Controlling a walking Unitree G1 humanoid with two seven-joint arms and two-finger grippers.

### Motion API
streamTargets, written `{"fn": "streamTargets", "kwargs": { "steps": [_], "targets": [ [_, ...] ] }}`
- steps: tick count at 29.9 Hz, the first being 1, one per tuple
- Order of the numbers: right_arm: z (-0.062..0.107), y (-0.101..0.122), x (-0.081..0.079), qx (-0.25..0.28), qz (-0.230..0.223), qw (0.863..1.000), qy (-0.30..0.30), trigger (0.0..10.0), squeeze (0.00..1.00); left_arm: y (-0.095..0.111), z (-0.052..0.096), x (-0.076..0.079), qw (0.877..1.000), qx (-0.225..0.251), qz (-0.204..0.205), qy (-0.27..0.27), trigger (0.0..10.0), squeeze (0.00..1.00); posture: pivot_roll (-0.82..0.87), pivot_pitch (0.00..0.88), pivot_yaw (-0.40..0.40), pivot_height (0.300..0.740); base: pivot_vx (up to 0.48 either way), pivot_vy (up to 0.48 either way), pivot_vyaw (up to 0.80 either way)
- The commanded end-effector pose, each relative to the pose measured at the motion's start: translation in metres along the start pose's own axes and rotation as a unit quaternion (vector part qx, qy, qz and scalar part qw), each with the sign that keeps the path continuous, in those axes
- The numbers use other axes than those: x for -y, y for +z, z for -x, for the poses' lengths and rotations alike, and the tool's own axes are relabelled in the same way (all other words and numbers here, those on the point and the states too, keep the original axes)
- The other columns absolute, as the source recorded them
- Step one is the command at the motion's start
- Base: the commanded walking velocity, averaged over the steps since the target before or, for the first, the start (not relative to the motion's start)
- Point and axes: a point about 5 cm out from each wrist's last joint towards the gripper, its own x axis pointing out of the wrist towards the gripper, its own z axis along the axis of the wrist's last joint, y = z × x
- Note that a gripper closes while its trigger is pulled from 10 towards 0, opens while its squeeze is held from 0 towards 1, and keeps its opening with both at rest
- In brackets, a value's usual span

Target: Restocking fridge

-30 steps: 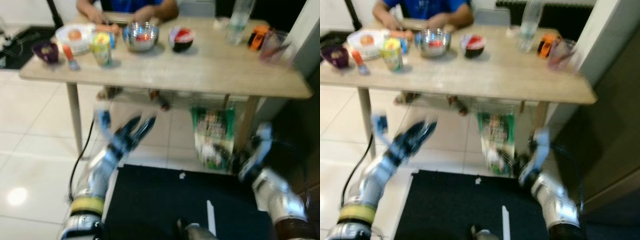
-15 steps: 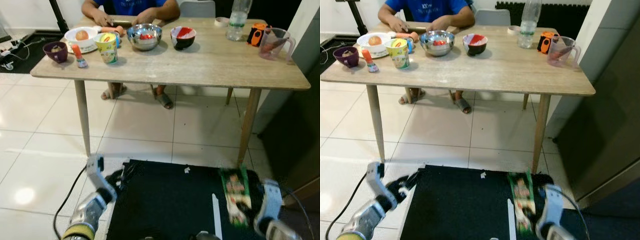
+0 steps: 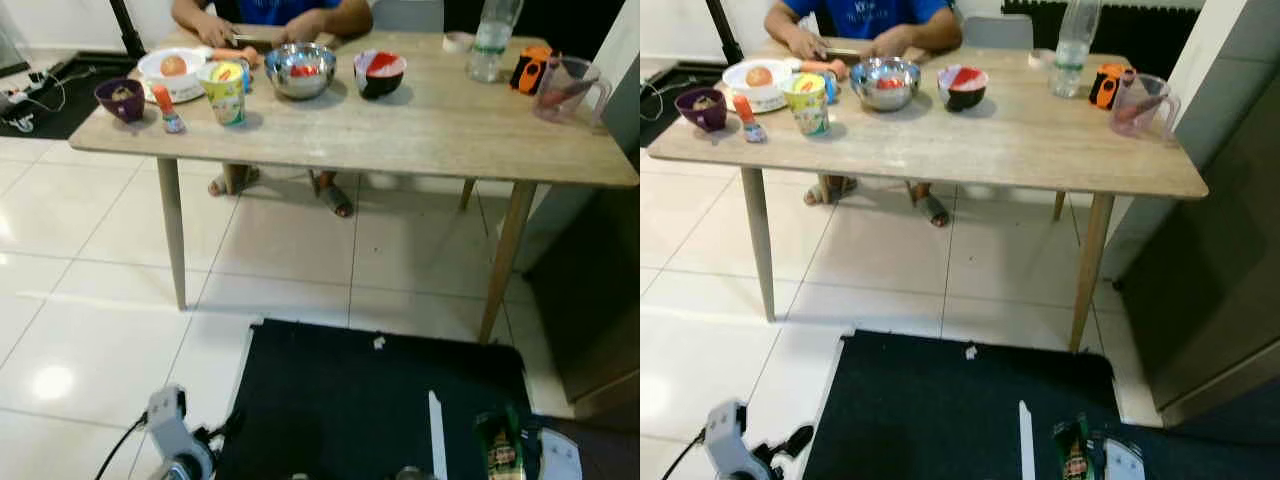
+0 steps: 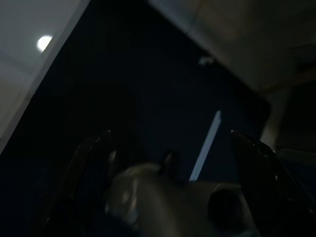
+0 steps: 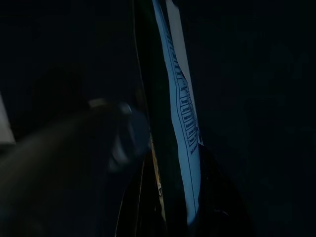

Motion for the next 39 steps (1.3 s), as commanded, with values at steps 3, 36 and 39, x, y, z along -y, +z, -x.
{"fn": "streamTargets", "kwargs": {
  "steps": [3, 36, 39],
  "targets": [
    [0.0, 0.0, 0.0, 0.005, 0.007, 1.0, -0.011, 10.0, 0.0, -0.019, 0.0, 0.003, 1.0, -0.024, 0.007, 0.009, 10.0, 0.0, -0.04, 0.059, 0.001, 0.74, 0.0, -0.421, 0.0],
    [-0.003, 0.009, 0.0, 0.0, 0.036, 0.999, -0.028, 10.0, 0.0, -0.027, -0.006, 0.018, 0.996, -0.051, -0.068, 0.0, 10.0, 0.0, -0.04, 0.016, -0.005, 0.74, 0.0, -0.222, 0.0],
    [-0.003, 0.009, 0.0, -0.005, 0.039, 0.999, -0.028, 10.0, 0.0, -0.028, -0.007, 0.019, 0.996, -0.052, -0.071, -0.002, 10.0, 0.0, -0.04, 0.011, -0.006, 0.74, 0.0, -0.442, -0.21]
  ]
}}
